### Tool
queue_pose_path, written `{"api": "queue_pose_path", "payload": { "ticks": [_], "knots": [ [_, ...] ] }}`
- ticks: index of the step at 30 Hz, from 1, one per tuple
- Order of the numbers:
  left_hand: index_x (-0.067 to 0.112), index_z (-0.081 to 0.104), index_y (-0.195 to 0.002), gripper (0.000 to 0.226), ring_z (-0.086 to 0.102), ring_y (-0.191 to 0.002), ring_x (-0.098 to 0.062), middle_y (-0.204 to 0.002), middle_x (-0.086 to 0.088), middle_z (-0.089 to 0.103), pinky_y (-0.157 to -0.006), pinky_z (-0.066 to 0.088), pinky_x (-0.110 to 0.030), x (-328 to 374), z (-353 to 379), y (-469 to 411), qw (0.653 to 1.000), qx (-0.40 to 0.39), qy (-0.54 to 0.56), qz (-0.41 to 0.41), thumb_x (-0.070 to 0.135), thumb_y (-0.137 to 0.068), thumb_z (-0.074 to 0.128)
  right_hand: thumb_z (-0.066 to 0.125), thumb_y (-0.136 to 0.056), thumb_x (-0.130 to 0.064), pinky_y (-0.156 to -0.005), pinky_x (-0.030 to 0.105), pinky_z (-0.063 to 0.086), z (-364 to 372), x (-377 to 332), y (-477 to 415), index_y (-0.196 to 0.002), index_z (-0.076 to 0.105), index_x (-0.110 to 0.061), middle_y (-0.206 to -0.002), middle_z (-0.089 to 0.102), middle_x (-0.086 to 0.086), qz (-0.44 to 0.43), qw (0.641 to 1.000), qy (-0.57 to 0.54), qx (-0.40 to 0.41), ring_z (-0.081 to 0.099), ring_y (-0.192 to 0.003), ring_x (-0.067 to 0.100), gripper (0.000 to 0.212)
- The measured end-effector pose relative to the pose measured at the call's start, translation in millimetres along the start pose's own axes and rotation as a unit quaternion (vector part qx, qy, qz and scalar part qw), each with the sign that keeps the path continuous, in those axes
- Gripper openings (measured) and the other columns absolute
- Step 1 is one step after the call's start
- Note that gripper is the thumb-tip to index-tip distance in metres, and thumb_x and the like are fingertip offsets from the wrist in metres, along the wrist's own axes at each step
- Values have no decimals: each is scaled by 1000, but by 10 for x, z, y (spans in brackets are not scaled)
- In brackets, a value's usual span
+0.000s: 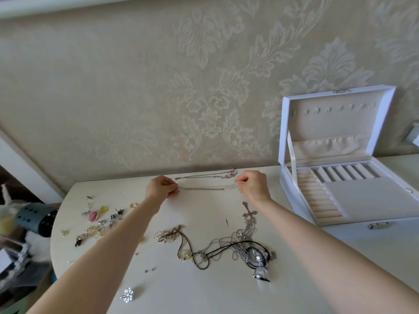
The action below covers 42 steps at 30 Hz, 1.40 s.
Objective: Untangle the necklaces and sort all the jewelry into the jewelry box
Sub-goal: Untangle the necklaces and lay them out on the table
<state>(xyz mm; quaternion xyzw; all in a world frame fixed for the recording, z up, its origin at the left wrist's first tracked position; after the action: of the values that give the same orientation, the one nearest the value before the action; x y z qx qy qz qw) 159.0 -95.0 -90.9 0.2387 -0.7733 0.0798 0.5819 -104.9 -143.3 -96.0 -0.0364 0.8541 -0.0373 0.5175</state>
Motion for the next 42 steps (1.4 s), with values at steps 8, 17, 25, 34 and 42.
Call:
{"api": "queue_pose_path", "payload": {
  "ticks": [8,17,25,34,42],
  "knots": [
    [11,61,-80,7,52,-76,-19,-89,-1,56,-65,36,-26,-40,188,-16,966,52,-208,144,9,-83,66,51,-80,2,-74,35,45,107,96,-87,-75,61,-4,-88,67,11,-20,987,159,10,59,-87,29,12],
    [14,60,-95,9,53,-99,-24,-104,-6,60,-68,37,-31,-59,156,-178,935,91,-331,92,22,-91,57,56,-83,1,-71,28,42,111,45,-133,-78,69,-3,-92,71,8,-3,988,155,5,62,-90,26,15],
    [11,57,-102,19,49,-110,-28,-112,-11,59,-75,39,-34,-25,213,-215,920,93,-374,70,28,-93,55,57,-88,-10,-76,31,42,113,64,-178,-83,68,-10,-100,65,10,8,983,181,11,58,-96,27,12],
    [13,59,-96,16,50,-90,-16,-94,3,55,-67,35,-24,129,601,455,908,13,-320,271,29,-91,58,75,-73,-41,-65,24,40,-351,-220,228,-89,68,-12,-86,66,1,47,915,372,-151,60,-81,22,34],
    [11,61,-96,14,51,-80,-11,-89,5,55,-71,45,-22,110,1027,989,897,-135,-289,305,20,-86,65,69,-81,-14,-71,26,46,-302,-142,486,-97,68,-11,-100,68,6,27,908,379,-174,63,-92,25,17]
  ]
}}
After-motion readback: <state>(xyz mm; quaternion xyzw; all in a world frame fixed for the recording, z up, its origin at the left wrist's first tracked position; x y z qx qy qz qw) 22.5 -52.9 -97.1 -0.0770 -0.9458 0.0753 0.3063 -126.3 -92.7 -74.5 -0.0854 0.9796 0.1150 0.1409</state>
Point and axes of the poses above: each hand's wrist, its own y-axis away from the middle knuckle, its own z-axis out of the palm, x = y × z, the point moved 2 cm from there along -y, towards the middle knuckle
